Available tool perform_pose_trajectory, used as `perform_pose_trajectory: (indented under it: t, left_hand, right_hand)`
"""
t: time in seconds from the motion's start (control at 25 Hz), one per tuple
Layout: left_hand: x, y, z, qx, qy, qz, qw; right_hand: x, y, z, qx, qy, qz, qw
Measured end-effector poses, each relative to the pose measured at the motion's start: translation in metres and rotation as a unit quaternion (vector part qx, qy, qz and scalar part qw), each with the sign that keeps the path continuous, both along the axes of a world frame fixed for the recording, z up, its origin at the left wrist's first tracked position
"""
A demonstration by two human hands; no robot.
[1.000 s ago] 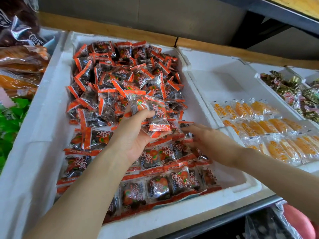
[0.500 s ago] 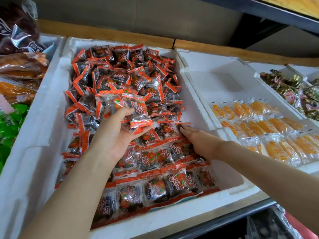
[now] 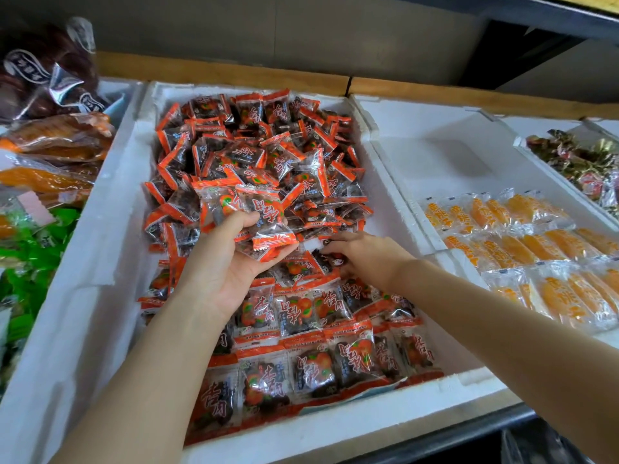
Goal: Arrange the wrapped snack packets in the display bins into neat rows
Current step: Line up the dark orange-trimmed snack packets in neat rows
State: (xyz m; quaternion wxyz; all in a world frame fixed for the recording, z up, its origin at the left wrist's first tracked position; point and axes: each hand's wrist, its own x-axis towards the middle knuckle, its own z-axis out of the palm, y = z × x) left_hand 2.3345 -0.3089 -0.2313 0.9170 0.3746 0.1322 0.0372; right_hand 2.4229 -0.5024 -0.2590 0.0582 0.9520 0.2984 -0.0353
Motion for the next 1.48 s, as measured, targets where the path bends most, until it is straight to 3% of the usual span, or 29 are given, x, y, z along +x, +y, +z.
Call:
perform_pose_trajectory:
  t: [0.12, 0.28, 0.44, 0.76, 0.84, 1.0, 1.12, 1.24, 1.36, 1.48]
  left_hand:
    - [0.001, 0.0, -0.001, 0.001, 0.004, 0.003, 1.0]
    - [0.001, 0.001, -0.001, -0.007, 0.001, 0.006, 1.0]
    - [-0.001, -0.001, 0.002, -0.008, 0.005, 0.006, 1.0]
    - [-0.001, -0.003, -0.001, -0.006, 0.006, -0.014, 1.0]
    - [0.0, -0.003, -0.002, -0.004, 0.005, -0.015, 1.0]
    - [0.0, -0.004, -0.001, -0.006, 0.006, -0.016, 1.0]
    - [0.001, -0.004, -0.001, -0.01, 0.004, -0.02, 1.0]
    - [0.001, -0.004, -0.001, -0.011, 0.005, -0.023, 1.0]
    - [0.002, -0.003, -0.002, -0.012, 0.004, -0.024, 1.0]
    - [0.001, -0.003, -0.002, -0.01, 0.001, -0.025, 1.0]
  right_hand:
    - [0.001, 0.002, 0.005, 0.001, 0.023, -0.003, 1.0]
    - [0.01, -0.002, 0.007, 0.124, 0.017, -0.042, 0.991]
    - [0.016, 0.001, -0.004, 0.025, 0.078, 0.026, 0.996]
    - [0.021, 0.008, 0.0, -0.034, -0.05, 0.016, 0.998]
    - [0.019, 0.009, 0.001, -0.023, -0.033, 0.012, 0.999]
    - [0.02, 0.002, 0.004, 0.058, 0.043, 0.012, 0.997]
    - [0.019, -0.004, 0.005, 0.175, 0.026, -0.001, 0.984]
    - [0.015, -0.005, 0.007, 0.279, 0.04, 0.05, 0.958]
    - [0.012, -0.006, 0.005, 0.243, 0.029, 0.066, 0.967]
    - [0.01, -0.005, 0.014, 0.107, -0.059, 0.013, 0.992]
